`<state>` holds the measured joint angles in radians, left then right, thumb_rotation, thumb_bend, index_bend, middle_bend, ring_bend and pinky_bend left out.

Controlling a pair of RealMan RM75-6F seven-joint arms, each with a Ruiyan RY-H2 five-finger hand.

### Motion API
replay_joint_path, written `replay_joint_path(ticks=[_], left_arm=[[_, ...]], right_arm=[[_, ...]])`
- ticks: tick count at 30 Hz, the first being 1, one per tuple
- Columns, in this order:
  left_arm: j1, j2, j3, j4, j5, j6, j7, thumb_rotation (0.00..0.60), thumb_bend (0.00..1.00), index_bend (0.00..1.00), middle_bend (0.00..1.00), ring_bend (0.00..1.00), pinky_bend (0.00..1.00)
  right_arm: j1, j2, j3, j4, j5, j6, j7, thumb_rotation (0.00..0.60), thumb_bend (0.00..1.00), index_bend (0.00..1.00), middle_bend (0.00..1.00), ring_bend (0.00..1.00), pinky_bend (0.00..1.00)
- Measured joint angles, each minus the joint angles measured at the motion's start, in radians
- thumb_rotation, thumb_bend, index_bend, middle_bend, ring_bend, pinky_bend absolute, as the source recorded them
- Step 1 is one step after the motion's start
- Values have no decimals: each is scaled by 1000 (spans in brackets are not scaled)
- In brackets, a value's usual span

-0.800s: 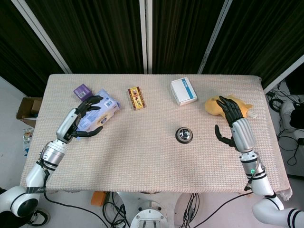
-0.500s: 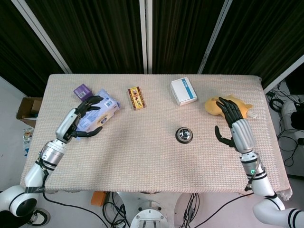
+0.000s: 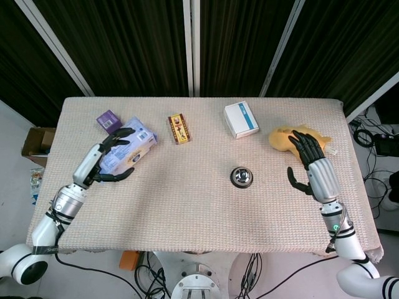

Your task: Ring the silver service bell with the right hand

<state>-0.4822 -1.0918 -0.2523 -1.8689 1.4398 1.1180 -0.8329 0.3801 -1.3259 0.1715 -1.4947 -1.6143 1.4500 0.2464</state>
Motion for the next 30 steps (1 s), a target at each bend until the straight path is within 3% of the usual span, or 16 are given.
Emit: replay_joint_path(ticks=[3, 4, 6, 8, 10, 11, 14, 20, 30], left_arm=[[6, 1, 7, 7, 8, 18, 35, 492, 261, 143, 138, 112, 193], [8, 1, 10, 9, 12, 24, 47, 468, 262, 143, 138, 112, 193], [12, 2, 23, 14, 25, 35, 68, 442, 262, 143, 138, 111, 192], [14, 3, 28, 18, 29, 40, 83, 432, 262, 143, 138, 111, 192], [15, 1, 32, 23, 29, 44, 100, 425, 262, 143, 138, 111, 192], [15, -1, 35, 27, 28, 45, 110, 421, 262, 142, 138, 111, 192], [12, -5, 44, 34, 19, 39, 125, 407, 263, 143, 138, 111, 192], [9, -4, 52, 43, 13, 34, 133, 355, 263, 143, 138, 111, 192], [11, -2, 63, 64, 12, 39, 138, 340, 263, 143, 138, 110, 193]], right_arm=[[2, 12, -10, 5, 7, -25, -87, 600, 425, 0, 24, 1, 45], [3, 17, -13, 3, 13, -39, -124, 600, 411, 0, 22, 22, 101], [5, 31, -23, -10, 29, -76, -227, 600, 398, 0, 92, 187, 244], [8, 39, -34, -28, 42, -109, -343, 600, 430, 0, 415, 563, 532], [12, 43, -45, -46, 57, -141, -445, 600, 449, 0, 655, 782, 747], [15, 45, -54, -63, 71, -169, -510, 600, 448, 0, 696, 815, 778], [25, 50, -75, -118, 134, -257, -661, 600, 441, 0, 772, 856, 811], [51, 20, -115, -198, 277, -380, -856, 600, 386, 0, 787, 858, 814], [96, -95, -114, -155, 356, -421, -903, 600, 370, 0, 795, 866, 814]])
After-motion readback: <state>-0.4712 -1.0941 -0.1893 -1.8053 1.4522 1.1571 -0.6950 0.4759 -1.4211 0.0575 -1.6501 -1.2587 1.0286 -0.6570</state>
